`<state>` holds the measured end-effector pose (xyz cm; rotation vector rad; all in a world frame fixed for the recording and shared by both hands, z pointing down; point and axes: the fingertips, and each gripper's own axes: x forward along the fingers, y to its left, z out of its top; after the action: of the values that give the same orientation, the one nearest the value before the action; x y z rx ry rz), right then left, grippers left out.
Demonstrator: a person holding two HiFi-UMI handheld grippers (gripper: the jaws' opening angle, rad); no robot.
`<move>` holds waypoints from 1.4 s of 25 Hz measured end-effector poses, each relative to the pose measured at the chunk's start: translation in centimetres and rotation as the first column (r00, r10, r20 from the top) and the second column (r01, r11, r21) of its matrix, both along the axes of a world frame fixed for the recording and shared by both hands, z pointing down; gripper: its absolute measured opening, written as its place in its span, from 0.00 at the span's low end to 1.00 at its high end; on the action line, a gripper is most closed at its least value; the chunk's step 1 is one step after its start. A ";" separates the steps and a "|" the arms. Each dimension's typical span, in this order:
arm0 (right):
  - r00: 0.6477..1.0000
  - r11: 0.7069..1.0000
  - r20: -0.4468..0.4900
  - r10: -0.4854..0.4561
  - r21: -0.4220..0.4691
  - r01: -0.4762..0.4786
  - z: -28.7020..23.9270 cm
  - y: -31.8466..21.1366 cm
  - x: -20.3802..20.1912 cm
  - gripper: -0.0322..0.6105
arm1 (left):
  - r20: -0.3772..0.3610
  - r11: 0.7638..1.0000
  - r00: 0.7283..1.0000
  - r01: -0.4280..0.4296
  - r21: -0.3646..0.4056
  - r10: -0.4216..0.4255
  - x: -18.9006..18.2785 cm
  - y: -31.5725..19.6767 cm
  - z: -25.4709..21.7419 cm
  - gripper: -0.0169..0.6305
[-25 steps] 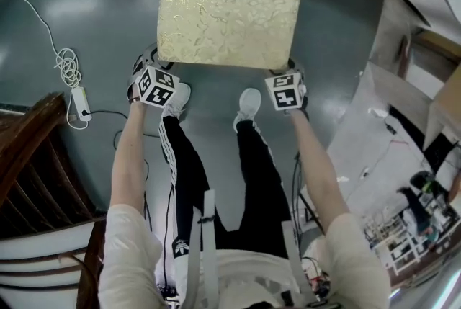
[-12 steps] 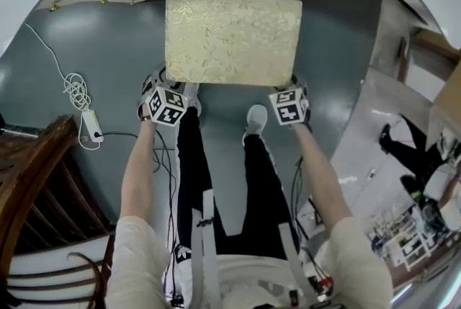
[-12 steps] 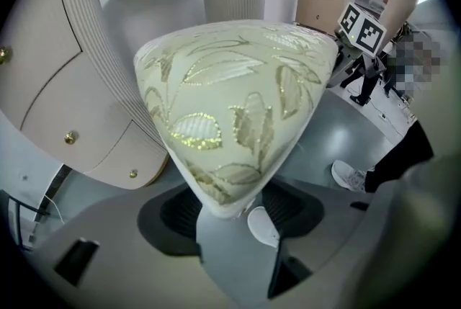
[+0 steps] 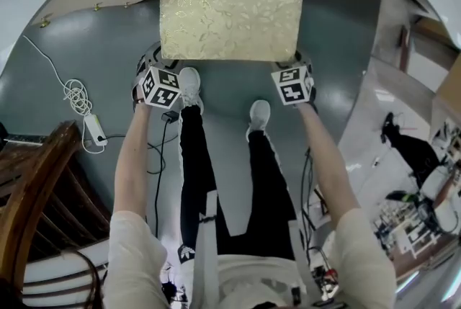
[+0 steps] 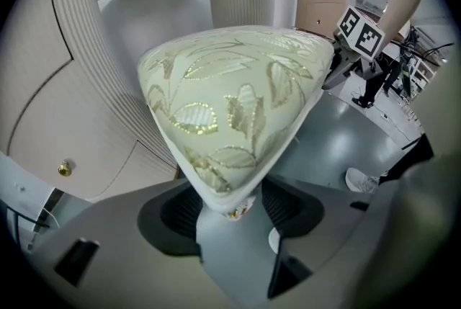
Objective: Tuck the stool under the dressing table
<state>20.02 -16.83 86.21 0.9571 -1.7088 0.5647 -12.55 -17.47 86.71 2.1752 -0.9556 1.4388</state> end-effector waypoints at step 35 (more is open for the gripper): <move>0.998 0.991 -0.038 0.056 0.126 -0.051 -1.3 -10.6 -0.3 0.48 | -0.025 0.998 0.999 -0.030 0.054 0.032 0.0 -10.8 -1.0 0.43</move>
<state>19.76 -27.48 84.90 1.0990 -1.7017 0.4738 -12.52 -28.27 85.73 2.2512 -0.9664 1.4110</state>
